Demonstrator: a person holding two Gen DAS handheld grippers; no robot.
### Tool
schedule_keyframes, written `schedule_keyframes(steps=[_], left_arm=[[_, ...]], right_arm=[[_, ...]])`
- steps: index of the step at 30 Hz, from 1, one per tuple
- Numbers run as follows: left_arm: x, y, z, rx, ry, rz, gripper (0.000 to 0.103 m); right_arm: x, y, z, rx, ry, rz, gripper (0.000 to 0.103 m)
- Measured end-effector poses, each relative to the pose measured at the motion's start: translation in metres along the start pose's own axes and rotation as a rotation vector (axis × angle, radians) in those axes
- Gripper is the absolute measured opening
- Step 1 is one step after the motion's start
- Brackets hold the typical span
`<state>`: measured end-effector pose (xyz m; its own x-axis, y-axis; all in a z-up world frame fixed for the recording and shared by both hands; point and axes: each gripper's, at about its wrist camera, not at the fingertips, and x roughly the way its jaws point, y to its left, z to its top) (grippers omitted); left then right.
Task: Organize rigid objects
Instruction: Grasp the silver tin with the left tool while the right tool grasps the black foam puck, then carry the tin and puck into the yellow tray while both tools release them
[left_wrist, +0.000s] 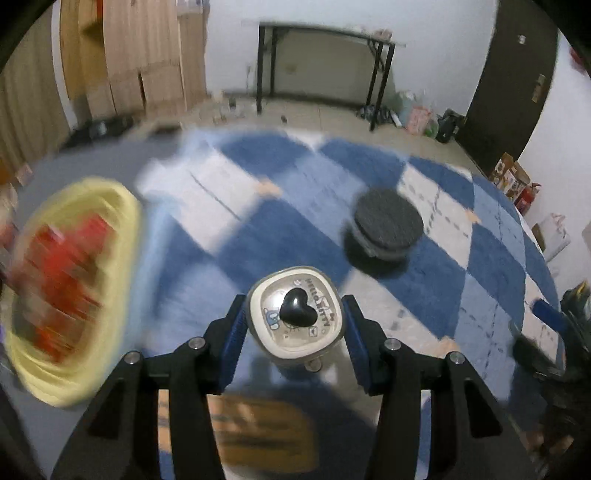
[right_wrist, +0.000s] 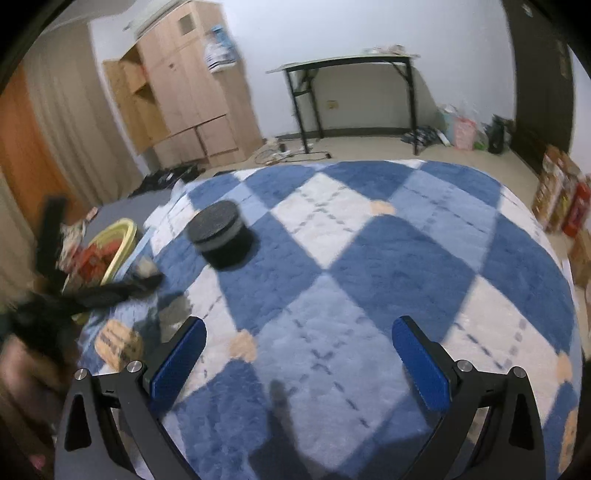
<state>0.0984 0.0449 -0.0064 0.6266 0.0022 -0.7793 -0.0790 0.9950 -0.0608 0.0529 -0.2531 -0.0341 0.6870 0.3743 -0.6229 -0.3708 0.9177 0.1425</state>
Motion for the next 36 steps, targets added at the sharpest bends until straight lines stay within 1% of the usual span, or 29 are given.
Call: schedule_keyframes(steps=[2, 4, 5, 8, 11, 12, 14, 16, 17, 18, 19, 20, 21, 23, 25, 26, 28, 31, 32, 33, 36], left_arm=[[-0.024, 0.019, 0.008, 0.002, -0.031, 0.012, 0.052], [-0.036, 0.034, 0.012, 0.000, -0.033, 0.053, 0.052], [-0.039, 0.039, 0.012, -0.014, -0.030, 0.061, 0.052], [-0.038, 0.063, 0.008, -0.133, -0.015, 0.016, 0.052], [-0.026, 0.065, 0.006, -0.194, 0.006, -0.014, 0.052], [-0.020, 0.064, 0.007, -0.210, 0.020, -0.030, 0.052], [-0.012, 0.058, 0.010, -0.215, 0.034, -0.061, 0.052], [-0.011, 0.048, 0.015, -0.164, 0.018, -0.056, 0.052], [-0.013, 0.045, 0.017, -0.142, 0.007, -0.051, 0.052], [-0.014, 0.043, 0.020, -0.122, -0.005, -0.043, 0.052], [-0.016, 0.043, 0.023, -0.112, -0.018, -0.043, 0.052], [-0.018, 0.045, 0.026, -0.109, -0.030, -0.048, 0.052], [-0.020, 0.050, 0.028, -0.114, -0.036, -0.050, 0.052], [-0.023, 0.064, 0.035, -0.139, -0.045, -0.045, 0.052], [-0.027, 0.089, 0.042, -0.190, -0.049, -0.038, 0.052], [-0.030, 0.103, 0.045, -0.211, -0.054, -0.029, 0.052], [-0.037, 0.134, 0.050, -0.234, -0.066, 0.021, 0.052], [-0.051, 0.184, 0.044, -0.262, -0.088, 0.152, 0.052], [-0.055, 0.201, 0.036, -0.294, -0.095, 0.196, 0.052], [-0.057, 0.221, 0.025, -0.344, -0.089, 0.233, 0.052], [-0.048, 0.257, 0.006, -0.442, -0.057, 0.238, 0.052]], right_arm=[[0.019, 0.019, 0.005, -0.075, 0.002, -0.007, 0.103], [0.038, 0.037, 0.011, -0.143, -0.012, -0.017, 0.103], [0.048, 0.047, 0.014, -0.180, -0.026, -0.030, 0.103], [0.073, 0.063, 0.025, -0.215, -0.058, -0.045, 0.103], [0.104, 0.071, 0.034, -0.217, -0.020, -0.042, 0.103], [0.116, 0.074, 0.038, -0.222, -0.014, -0.054, 0.103], [0.133, 0.077, 0.045, -0.216, 0.000, -0.062, 0.103], [0.154, 0.078, 0.052, -0.195, 0.035, -0.053, 0.102], [0.161, 0.079, 0.054, -0.196, 0.048, -0.052, 0.100], [0.165, 0.080, 0.056, -0.205, 0.045, -0.053, 0.093], [0.167, 0.081, 0.059, -0.211, 0.036, -0.049, 0.081], [0.169, 0.082, 0.062, -0.213, 0.032, -0.037, 0.072], [0.170, 0.084, 0.065, -0.213, 0.032, -0.027, 0.068], [0.168, 0.091, 0.071, -0.222, 0.010, -0.004, 0.068], [0.162, 0.103, 0.077, -0.221, -0.012, 0.026, 0.068], [0.159, 0.115, 0.083, -0.215, -0.031, 0.066, 0.068], [0.156, 0.136, 0.093, -0.222, -0.050, 0.112, 0.068], [0.163, 0.182, 0.113, -0.246, -0.043, 0.194, 0.068], [0.169, 0.203, 0.122, -0.256, -0.029, 0.231, 0.068], [0.173, 0.216, 0.127, -0.262, -0.024, 0.250, 0.068], [0.192, 0.267, 0.143, -0.320, -0.002, 0.304, 0.068]])
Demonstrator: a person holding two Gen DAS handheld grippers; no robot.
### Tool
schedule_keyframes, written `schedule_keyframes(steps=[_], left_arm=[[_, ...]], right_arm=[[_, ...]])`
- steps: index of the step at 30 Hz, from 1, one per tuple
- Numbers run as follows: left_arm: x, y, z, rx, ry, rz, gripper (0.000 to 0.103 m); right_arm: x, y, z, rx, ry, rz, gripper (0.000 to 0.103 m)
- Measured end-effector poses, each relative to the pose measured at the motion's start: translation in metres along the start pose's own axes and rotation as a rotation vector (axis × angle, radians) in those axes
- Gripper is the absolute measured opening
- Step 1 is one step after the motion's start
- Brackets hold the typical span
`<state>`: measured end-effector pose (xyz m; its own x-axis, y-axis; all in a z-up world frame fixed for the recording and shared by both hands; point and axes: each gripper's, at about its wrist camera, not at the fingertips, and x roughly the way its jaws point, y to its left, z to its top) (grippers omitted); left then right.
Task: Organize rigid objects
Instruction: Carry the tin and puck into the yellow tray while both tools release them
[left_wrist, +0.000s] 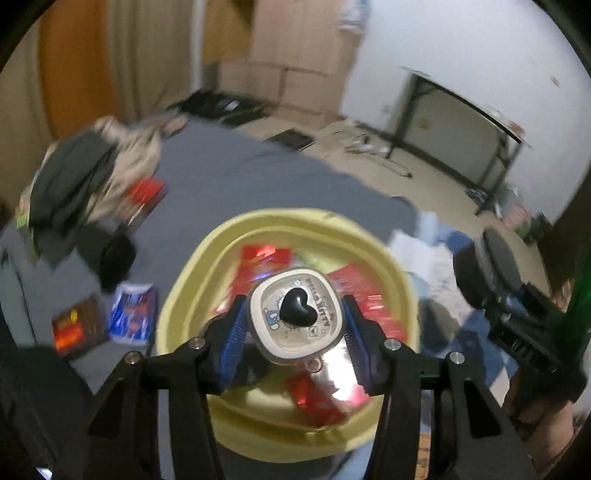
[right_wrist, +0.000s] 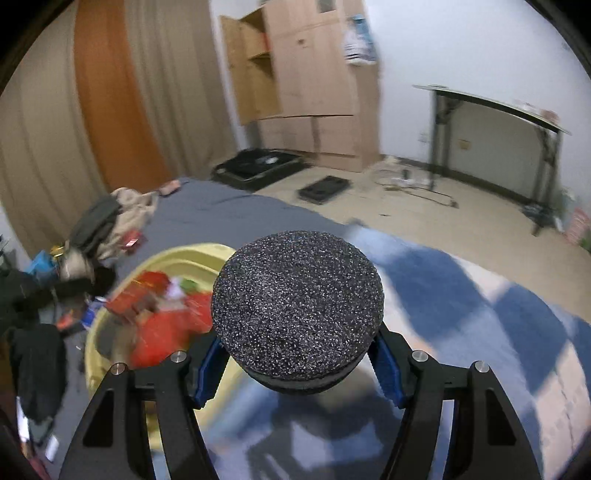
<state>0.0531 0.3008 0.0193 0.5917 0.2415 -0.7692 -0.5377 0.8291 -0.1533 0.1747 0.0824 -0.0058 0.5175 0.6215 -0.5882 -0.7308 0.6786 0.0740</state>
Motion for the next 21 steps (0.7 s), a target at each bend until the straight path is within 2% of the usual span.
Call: schedule_keyframes(steps=[5, 6, 13, 19, 20, 21], left_arm=[[0.041, 0.018, 0.007, -0.029, 0.043, -0.012, 0.052], [0.048, 0.019, 0.009, -0.035, 0.066, -0.010, 0.052], [0.067, 0.012, 0.017, -0.050, 0.043, -0.033, 0.052], [0.071, 0.010, 0.020, -0.047, 0.038, -0.055, 0.052], [0.071, 0.010, 0.020, -0.040, 0.049, -0.067, 0.052], [0.070, 0.010, 0.021, -0.028, 0.048, -0.072, 0.053]], right_arm=[[0.057, 0.043, 0.023, -0.074, 0.092, 0.048, 0.068], [0.066, 0.044, 0.024, -0.075, 0.104, 0.056, 0.068], [0.127, 0.047, 0.019, -0.120, 0.210, 0.059, 0.068], [0.141, 0.055, 0.022, -0.126, 0.161, 0.066, 0.069], [0.138, 0.056, 0.019, -0.123, 0.161, 0.075, 0.071], [0.135, 0.056, 0.016, -0.126, 0.161, 0.080, 0.082]])
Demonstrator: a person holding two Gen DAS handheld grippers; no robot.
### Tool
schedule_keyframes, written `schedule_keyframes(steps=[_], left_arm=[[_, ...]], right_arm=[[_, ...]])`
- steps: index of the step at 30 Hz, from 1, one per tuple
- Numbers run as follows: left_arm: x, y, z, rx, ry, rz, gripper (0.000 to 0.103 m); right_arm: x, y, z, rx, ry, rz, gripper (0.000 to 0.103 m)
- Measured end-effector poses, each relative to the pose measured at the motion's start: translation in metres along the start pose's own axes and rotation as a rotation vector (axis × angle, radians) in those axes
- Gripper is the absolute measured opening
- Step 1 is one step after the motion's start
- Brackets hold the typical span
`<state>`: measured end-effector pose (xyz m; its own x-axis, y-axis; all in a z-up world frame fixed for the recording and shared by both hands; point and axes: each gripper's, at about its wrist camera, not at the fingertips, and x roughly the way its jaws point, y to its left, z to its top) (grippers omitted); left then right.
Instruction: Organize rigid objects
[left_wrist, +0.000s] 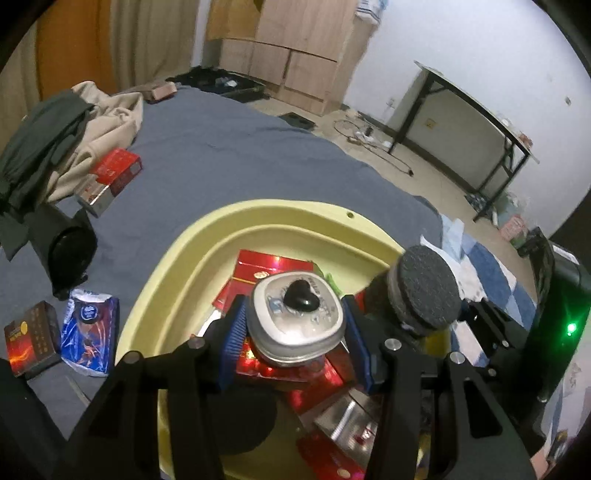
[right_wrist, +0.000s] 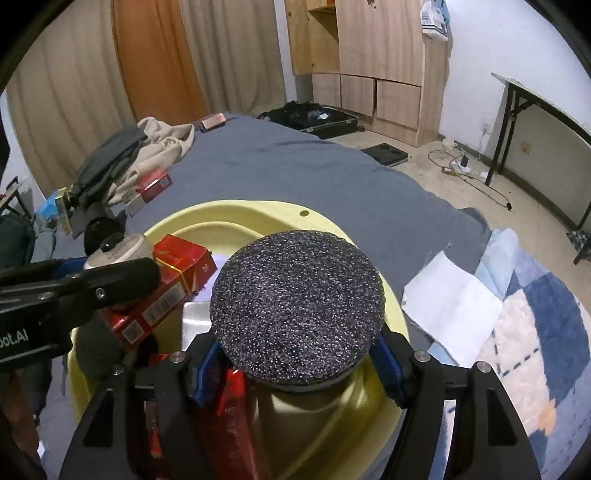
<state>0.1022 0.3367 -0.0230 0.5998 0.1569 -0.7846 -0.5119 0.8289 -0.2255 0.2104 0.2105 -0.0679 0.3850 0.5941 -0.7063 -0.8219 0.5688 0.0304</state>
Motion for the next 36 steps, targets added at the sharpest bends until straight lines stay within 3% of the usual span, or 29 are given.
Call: schedule_keyframes(steps=[1, 7, 10, 17, 21, 25, 27, 29, 31, 33, 36], left_arm=[[-0.001, 0.000, 0.000, 0.011, -0.005, -0.001, 0.057], [-0.024, 0.008, 0.005, -0.038, -0.052, -0.003, 0.087], [-0.049, -0.004, 0.008, 0.011, -0.122, 0.022, 0.103], [-0.080, -0.044, -0.002, 0.089, -0.203, 0.035, 0.103], [-0.103, -0.078, -0.024, 0.094, -0.250, 0.110, 0.103], [-0.121, -0.101, -0.066, -0.052, -0.322, 0.151, 0.103], [-0.122, -0.110, -0.101, -0.118, -0.343, 0.171, 0.103], [-0.117, -0.116, -0.136, -0.149, -0.347, 0.271, 0.103], [-0.108, -0.114, -0.167, -0.226, -0.324, 0.342, 0.103], [-0.095, -0.107, -0.186, -0.303, -0.277, 0.357, 0.103], [-0.067, -0.106, -0.199, -0.301, -0.225, 0.395, 0.103]], right_arm=[[-0.010, 0.001, -0.008, -0.011, -0.010, 0.000, 0.092], [-0.044, 0.004, -0.026, -0.083, -0.081, -0.035, 0.098], [-0.078, -0.002, -0.039, -0.118, -0.139, -0.065, 0.103], [-0.146, -0.034, -0.074, -0.125, -0.156, -0.064, 0.103], [-0.184, -0.052, -0.091, -0.113, -0.162, -0.040, 0.103], [-0.208, -0.066, -0.103, -0.122, -0.174, -0.006, 0.103], [-0.207, -0.072, -0.110, -0.160, -0.128, -0.015, 0.103], [-0.200, -0.074, -0.120, -0.224, -0.048, -0.048, 0.103], [-0.196, -0.080, -0.125, -0.233, -0.043, -0.062, 0.103], [-0.190, -0.083, -0.134, -0.227, -0.060, -0.045, 0.103], [-0.166, -0.081, -0.143, -0.249, -0.031, -0.026, 0.103]])
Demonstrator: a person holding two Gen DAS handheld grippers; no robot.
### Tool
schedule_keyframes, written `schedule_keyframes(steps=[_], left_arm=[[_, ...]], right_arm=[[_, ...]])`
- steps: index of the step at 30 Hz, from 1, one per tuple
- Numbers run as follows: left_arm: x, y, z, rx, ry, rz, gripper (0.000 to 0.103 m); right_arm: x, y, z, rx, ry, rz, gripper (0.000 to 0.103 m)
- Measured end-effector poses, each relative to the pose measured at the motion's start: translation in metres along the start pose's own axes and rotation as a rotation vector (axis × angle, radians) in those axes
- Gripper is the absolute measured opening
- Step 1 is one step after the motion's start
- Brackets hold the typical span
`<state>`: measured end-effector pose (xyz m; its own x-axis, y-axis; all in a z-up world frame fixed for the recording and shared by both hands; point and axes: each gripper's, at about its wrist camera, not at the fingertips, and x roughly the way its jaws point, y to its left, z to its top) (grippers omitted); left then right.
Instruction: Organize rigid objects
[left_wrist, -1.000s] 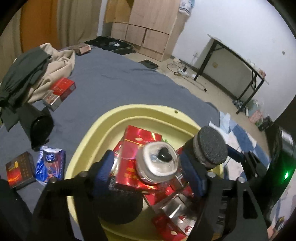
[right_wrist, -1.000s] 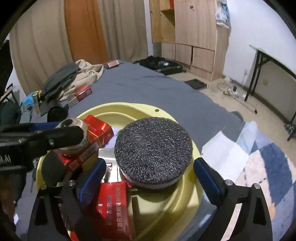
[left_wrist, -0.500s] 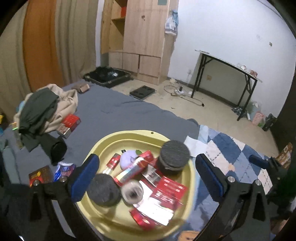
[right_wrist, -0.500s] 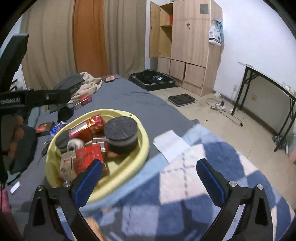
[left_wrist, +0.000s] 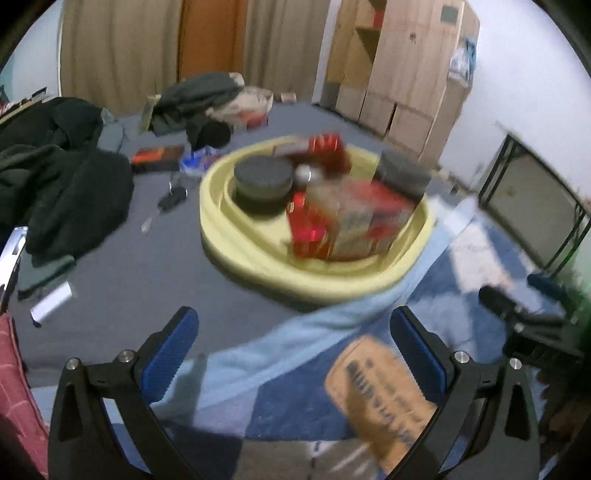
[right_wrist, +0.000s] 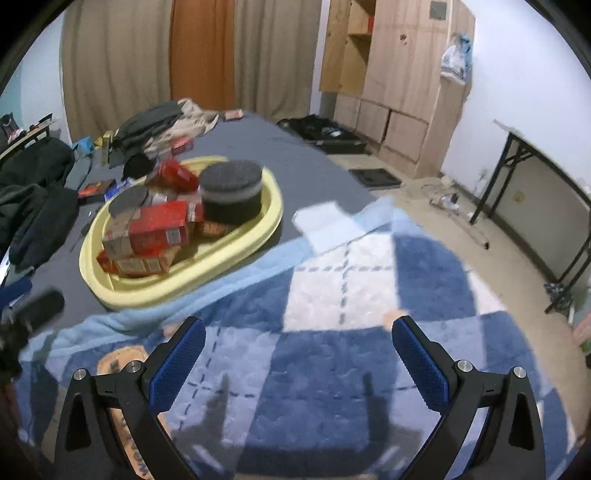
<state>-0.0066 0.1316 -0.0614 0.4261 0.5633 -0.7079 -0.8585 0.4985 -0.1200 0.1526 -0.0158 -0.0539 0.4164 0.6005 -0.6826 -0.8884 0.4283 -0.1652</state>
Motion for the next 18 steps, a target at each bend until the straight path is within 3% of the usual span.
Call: schedule_keyframes(steps=[3, 10, 14, 18], left_arm=[[0.025, -0.011, -0.005, 0.067, 0.009, -0.002, 0.103], [0.062, -0.001, -0.013, 0.037, 0.083, 0.032, 0.103], [0.068, -0.012, -0.013, 0.051, 0.090, 0.084, 0.103], [0.067, -0.011, -0.013, 0.050, 0.089, 0.088, 0.103]], right_arm=[[0.021, 0.012, 0.001, -0.061, 0.007, 0.024, 0.103], [0.082, 0.016, -0.005, -0.090, 0.086, 0.025, 0.103], [0.087, 0.011, -0.003, -0.067, 0.091, 0.054, 0.103], [0.088, 0.015, -0.002, -0.095, 0.087, 0.015, 0.103]])
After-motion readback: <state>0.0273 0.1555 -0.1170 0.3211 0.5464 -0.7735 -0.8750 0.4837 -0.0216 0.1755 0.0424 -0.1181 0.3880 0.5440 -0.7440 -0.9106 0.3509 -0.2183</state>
